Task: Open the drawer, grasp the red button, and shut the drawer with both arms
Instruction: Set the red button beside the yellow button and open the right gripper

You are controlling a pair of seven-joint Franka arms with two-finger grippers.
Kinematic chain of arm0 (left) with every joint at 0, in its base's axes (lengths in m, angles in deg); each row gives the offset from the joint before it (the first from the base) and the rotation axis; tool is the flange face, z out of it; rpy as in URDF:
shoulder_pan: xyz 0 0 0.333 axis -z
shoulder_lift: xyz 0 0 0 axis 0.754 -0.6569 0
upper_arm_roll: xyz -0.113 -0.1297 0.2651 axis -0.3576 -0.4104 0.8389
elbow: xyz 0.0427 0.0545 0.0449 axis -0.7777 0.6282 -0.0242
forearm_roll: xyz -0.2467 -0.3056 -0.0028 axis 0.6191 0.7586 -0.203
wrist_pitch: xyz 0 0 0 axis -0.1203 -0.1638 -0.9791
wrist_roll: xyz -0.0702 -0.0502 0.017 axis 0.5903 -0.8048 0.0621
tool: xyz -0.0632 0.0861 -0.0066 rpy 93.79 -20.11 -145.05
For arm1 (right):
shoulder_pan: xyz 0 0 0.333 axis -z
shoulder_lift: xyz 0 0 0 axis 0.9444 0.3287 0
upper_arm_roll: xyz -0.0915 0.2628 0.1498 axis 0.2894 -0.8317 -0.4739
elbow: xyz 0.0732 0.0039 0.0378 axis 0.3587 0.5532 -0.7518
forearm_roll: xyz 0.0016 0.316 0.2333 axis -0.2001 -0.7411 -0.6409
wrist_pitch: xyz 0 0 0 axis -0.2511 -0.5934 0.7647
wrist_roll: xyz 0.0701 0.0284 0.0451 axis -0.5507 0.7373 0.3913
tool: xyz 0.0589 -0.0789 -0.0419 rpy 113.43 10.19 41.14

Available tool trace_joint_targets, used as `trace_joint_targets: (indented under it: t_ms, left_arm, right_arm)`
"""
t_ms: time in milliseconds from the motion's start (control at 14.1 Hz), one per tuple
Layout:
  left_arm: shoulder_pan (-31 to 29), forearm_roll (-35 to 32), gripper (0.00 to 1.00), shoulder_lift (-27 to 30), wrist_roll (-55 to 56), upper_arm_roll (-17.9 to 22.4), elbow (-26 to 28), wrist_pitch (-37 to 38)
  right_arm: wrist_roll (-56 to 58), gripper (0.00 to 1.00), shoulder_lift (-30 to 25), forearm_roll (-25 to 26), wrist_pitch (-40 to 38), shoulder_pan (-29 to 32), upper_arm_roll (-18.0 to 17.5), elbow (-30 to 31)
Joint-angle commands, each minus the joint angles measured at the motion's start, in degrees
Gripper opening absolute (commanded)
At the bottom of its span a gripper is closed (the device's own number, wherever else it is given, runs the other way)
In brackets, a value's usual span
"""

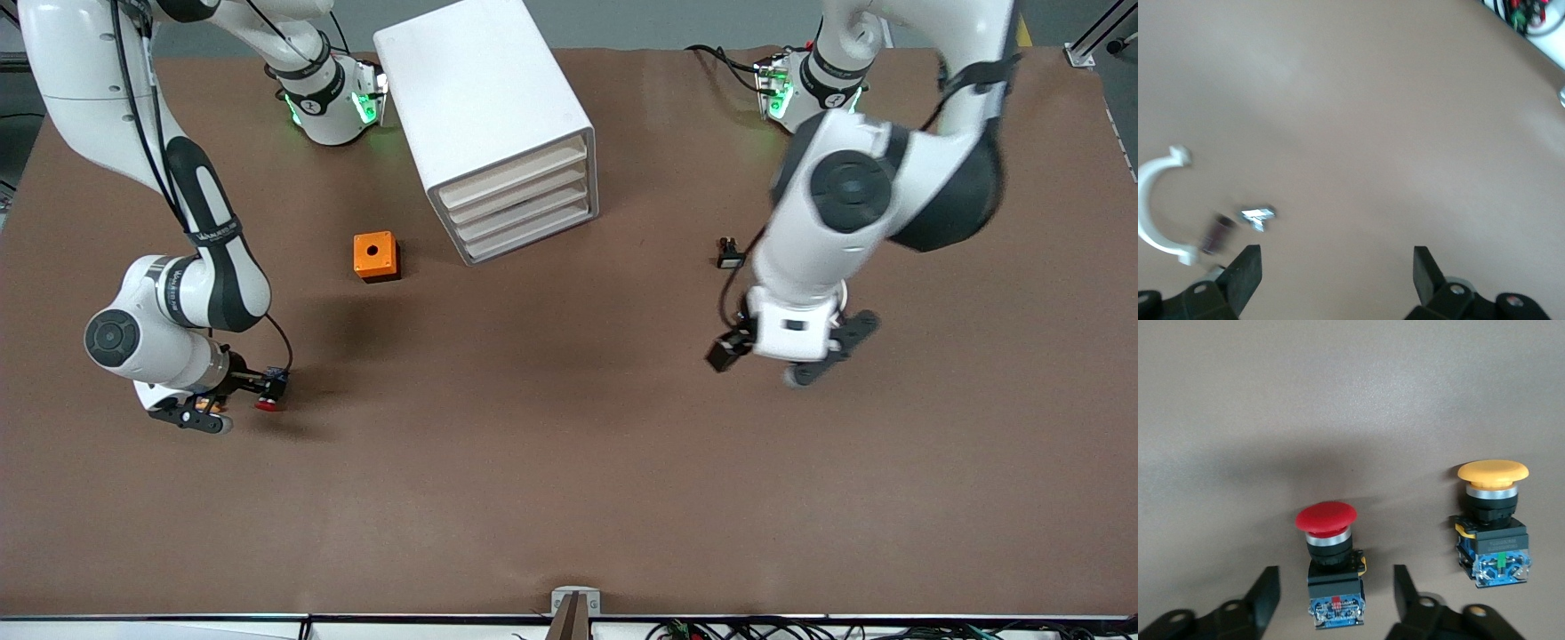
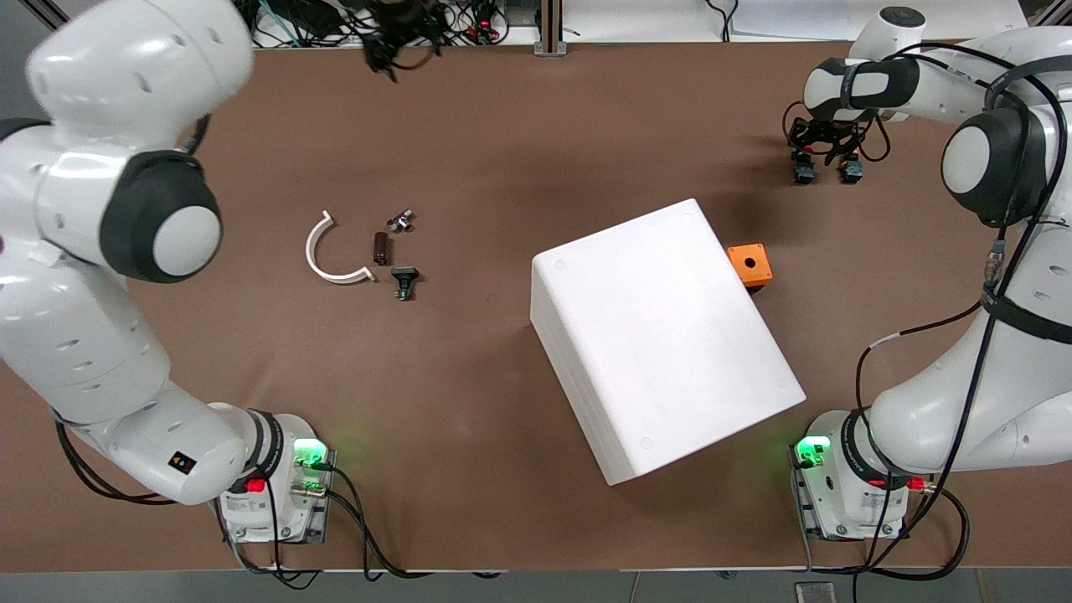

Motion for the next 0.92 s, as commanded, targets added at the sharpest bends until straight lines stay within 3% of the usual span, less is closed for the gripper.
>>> trace_joint_targets:
  t_ms: [0,142,356,569,854]
  left_arm:
    - [-5.7,-1.1,1.0,5.4,-8.9,-0.7,0.8,5.6]
    - [-9.6,-1.1,1.0,8.4,-13.7,-0.7,0.4,9.1]
    - [-15.9,-0.7,1.0,12.9,-22.6,-2.7,0.9,12.6]
    - [-18.0,-0.6,1.0,16.1,-30.2,-3.0,0.8,19.8]
    - [-21.1,-0.2,1.0,19.3,-45.2,-2.5,2.1,21.9]
  right_arm:
    - [0.8,1.0,-0.7,-0.5,-0.4,1.1,-1.1,-0.9]
    - [1.0,1.0,-2.8,-0.2,-3.0,1.1,-1.1,-1.9]
    - [5.3,1.0,-5.7,0.2,-16.0,1.3,-1.0,-8.5]
    - [8.2,1.0,-8.6,0.0,-29.0,3.3,-1.1,-15.8]
    - [9.2,1.0,-15.2,0.2,-37.9,4.1,-1.0,-19.8]
